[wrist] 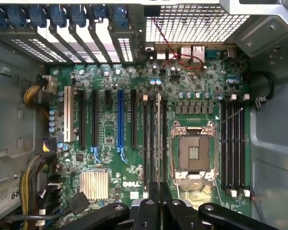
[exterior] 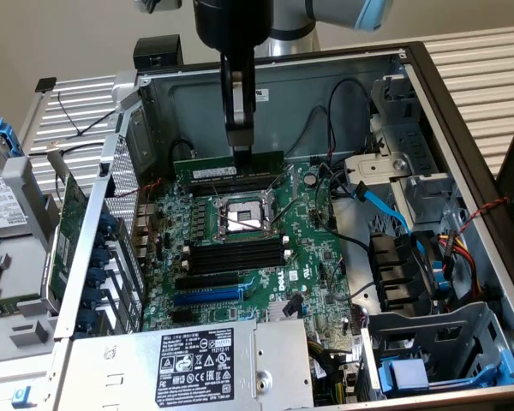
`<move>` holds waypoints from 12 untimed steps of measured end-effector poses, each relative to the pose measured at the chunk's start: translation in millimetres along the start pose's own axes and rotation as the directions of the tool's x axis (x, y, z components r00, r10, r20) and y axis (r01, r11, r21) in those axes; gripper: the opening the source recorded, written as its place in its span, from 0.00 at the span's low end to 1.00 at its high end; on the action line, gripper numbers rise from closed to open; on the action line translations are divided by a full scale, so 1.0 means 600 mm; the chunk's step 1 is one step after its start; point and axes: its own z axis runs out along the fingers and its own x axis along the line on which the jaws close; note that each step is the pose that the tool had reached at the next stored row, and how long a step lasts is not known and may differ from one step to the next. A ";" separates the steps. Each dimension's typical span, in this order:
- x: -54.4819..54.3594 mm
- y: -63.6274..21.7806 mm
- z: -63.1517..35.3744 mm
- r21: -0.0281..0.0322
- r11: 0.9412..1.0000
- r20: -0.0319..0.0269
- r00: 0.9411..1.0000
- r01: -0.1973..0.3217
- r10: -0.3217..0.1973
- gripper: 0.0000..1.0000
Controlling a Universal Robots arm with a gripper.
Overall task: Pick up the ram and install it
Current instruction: 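Insert the ram into the slot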
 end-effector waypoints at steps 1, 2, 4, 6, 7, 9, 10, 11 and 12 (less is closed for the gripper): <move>0.000 0.000 0.002 0.000 1.000 0.000 1.000 -0.001 0.001 0.13; 0.000 0.000 0.004 0.000 1.000 0.000 1.000 -0.001 0.001 0.13; 0.000 0.000 0.007 0.000 1.000 0.000 1.000 -0.001 0.001 0.13; 0.000 0.001 0.008 0.000 1.000 0.000 1.000 -0.001 0.001 0.13; 0.000 0.001 0.008 0.000 1.000 0.000 1.000 -0.001 0.001 0.13; 0.000 0.001 0.008 0.001 1.000 0.000 1.000 -0.001 0.001 0.13; 0.000 0.001 0.008 0.001 1.000 0.000 1.000 -0.001 0.001 0.13; 0.000 0.001 0.008 0.001 1.000 0.000 1.000 -0.001 0.001 0.13; 0.000 0.001 0.009 0.001 1.000 0.001 1.000 -0.001 0.001 0.13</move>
